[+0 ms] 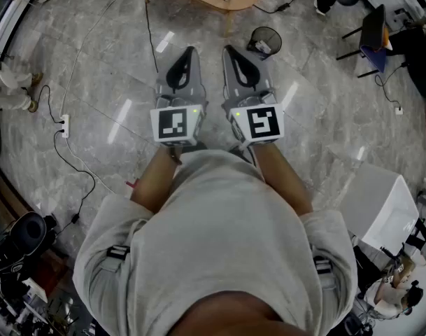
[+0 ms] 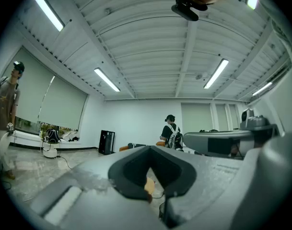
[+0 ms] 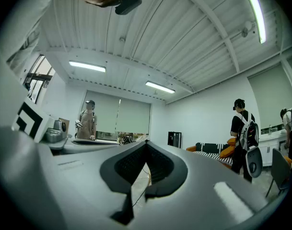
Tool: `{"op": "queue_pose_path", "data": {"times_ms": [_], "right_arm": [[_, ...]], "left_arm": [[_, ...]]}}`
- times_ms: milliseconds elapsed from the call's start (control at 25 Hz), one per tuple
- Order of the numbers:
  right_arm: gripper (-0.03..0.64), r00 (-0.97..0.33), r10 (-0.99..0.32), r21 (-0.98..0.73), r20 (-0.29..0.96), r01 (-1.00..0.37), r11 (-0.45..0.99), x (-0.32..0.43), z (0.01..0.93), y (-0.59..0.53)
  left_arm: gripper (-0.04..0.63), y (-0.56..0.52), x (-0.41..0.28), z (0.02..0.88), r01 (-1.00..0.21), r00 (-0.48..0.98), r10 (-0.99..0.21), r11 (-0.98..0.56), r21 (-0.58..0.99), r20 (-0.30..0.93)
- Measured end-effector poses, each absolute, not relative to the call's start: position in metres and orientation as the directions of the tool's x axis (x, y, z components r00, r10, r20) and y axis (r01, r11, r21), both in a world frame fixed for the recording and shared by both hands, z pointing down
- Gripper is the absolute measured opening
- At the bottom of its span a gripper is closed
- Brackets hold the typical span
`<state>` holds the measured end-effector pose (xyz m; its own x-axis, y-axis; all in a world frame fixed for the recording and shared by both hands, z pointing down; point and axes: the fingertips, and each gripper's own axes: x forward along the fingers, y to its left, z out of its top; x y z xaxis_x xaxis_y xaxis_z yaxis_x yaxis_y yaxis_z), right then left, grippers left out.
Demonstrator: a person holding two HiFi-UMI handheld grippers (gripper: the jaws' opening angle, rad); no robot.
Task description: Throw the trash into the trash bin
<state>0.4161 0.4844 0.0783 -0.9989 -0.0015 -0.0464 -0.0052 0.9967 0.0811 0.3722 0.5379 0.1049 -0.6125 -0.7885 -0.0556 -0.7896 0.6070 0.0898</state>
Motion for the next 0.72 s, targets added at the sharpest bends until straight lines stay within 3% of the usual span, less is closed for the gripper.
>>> {"op": "queue_pose_path", "data": {"times_ms": [720], "right_arm": [[0.007, -0.997, 0.077, 0.046, -0.014, 0.077, 0.996, 0.297, 0.104, 0.542]], "left_arm": [[0.018, 0.609, 0.254, 0.140, -0.735, -0.673, -0.739, 0.671, 0.098, 0.012]]}}
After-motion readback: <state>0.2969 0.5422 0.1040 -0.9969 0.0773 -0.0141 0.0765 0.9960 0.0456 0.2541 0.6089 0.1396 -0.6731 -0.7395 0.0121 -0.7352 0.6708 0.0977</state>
